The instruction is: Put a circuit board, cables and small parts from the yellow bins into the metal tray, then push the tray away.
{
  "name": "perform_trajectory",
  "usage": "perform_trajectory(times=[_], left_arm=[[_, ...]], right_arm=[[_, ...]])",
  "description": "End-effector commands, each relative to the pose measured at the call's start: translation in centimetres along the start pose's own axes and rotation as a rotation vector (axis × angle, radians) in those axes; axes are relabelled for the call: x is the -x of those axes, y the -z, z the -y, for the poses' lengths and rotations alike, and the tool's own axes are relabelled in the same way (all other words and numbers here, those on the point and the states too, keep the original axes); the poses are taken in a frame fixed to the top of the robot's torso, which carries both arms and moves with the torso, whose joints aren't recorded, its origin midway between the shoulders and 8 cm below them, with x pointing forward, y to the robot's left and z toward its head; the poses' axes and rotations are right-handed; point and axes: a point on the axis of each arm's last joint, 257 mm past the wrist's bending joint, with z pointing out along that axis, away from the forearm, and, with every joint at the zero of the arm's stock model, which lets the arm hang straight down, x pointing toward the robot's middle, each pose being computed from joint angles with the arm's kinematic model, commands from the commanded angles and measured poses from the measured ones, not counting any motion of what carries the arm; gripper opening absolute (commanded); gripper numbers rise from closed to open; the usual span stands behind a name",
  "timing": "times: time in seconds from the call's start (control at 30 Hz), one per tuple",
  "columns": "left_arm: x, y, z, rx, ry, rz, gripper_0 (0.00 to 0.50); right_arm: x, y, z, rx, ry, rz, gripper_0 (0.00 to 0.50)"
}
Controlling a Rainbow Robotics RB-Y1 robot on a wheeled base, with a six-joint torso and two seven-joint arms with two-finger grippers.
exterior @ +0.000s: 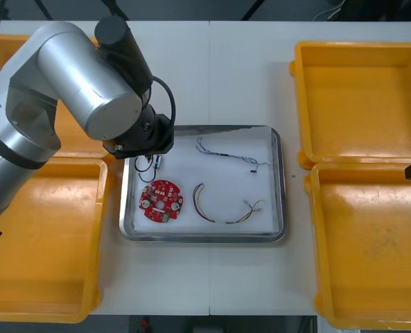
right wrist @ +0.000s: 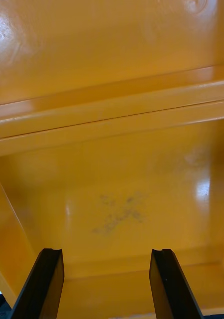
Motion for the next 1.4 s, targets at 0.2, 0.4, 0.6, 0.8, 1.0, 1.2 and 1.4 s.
perform_trajectory(times=[0.2,0.4,0.6,0.8,1.0,1.2,1.4], left_arm=[[-1.6,-2.5,3.2,0.015,0.002,-0.001,0.0],[-1.2,-4.7,3.5,0.035,-0.004,0.034,0.0],[-1.1,-5.6,3.9,0.022,-0.006,0.036,0.0],[-1.7,-6.9,4.4,0.027,-0.04,0.05,0.0],[-1.8,-7.7,4.3,0.029,-0.047,0.05,0.0],[-2.3,-8.5,4.0,0.045,-0.06,0.047,0.0],[-2.6,-8.7,4.0,0.048,-0.067,0.045,0.0]], right_arm=[[1.0,1.5,1.0,-0.025,0.015,0.051,0.5],[1.0,1.5,1.0,-0.025,0.015,0.051,0.5],[1.0,1.5,1.0,-0.025,0.015,0.051,0.5],[1.0,1.5,1.0,-0.025,0.015,0.051,0.5],[1.0,1.5,1.0,-0.025,0.015,0.051,0.5],[1.0,1.5,1.0,-0.025,0.015,0.051,0.5],[1.0,1.5,1.0,-0.025,0.015,0.051,0.5]])
